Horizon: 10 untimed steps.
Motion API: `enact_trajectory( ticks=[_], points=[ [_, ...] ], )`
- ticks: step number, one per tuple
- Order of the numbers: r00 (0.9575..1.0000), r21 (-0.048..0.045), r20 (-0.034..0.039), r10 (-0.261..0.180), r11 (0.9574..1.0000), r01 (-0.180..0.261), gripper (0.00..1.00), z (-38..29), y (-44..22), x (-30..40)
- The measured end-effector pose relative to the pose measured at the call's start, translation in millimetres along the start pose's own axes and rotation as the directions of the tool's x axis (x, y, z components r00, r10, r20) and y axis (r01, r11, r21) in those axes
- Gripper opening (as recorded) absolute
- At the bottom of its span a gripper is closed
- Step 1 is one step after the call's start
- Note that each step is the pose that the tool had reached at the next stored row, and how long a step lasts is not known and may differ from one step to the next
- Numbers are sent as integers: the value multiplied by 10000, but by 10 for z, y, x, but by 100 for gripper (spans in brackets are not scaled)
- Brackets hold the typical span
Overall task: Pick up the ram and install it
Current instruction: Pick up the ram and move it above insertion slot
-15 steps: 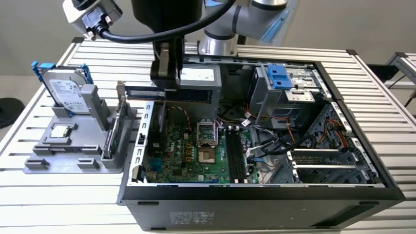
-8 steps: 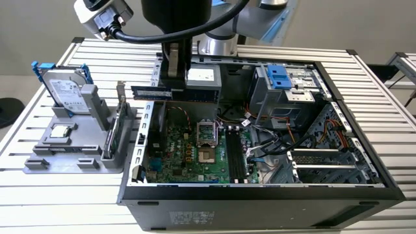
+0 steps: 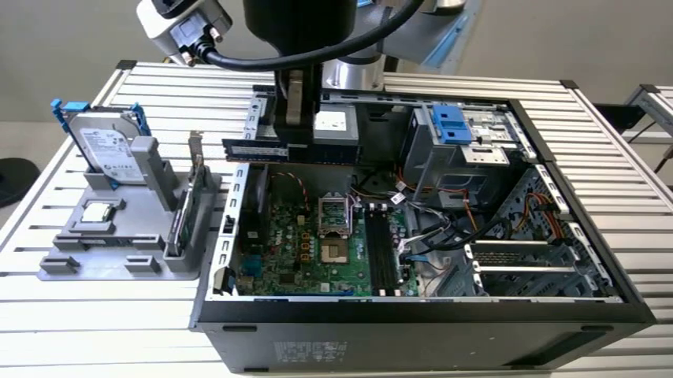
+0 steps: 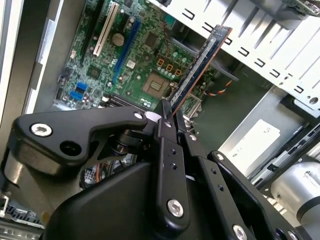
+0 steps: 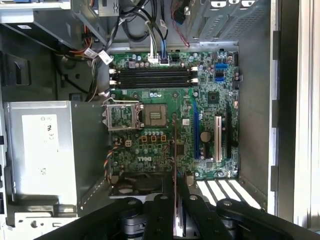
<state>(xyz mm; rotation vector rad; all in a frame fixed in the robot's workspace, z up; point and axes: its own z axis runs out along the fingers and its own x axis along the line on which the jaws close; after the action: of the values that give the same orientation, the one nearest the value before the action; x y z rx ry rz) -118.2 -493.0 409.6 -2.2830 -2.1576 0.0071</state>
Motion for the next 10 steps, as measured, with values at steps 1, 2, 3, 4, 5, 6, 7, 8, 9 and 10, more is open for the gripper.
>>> enact_trajectory(
  ticks=[1,2,3,4,5,6,7,8,9,10],
  points=[
    [10000,0,0,0,10000,0,0,0,14,1],
    [10000,0,1,0,10000,0,0,-1,27,2],
    [10000,0,1,0,10000,0,0,0,39,2],
    [10000,0,0,0,10000,0,0,0,52,3],
    [10000,0,0,0,10000,0,0,0,65,4],
    [10000,0,0,0,10000,0,0,0,78,4],
    [10000,-1,-1,1,10000,-1,0,0,90,5],
    [10000,0,1,1,10000,-1,0,-1,103,6],
    [10000,0,0,1,10000,-1,0,0,117,7],
    [10000,0,1,0,10000,0,0,-1,130,7]
  ],
)
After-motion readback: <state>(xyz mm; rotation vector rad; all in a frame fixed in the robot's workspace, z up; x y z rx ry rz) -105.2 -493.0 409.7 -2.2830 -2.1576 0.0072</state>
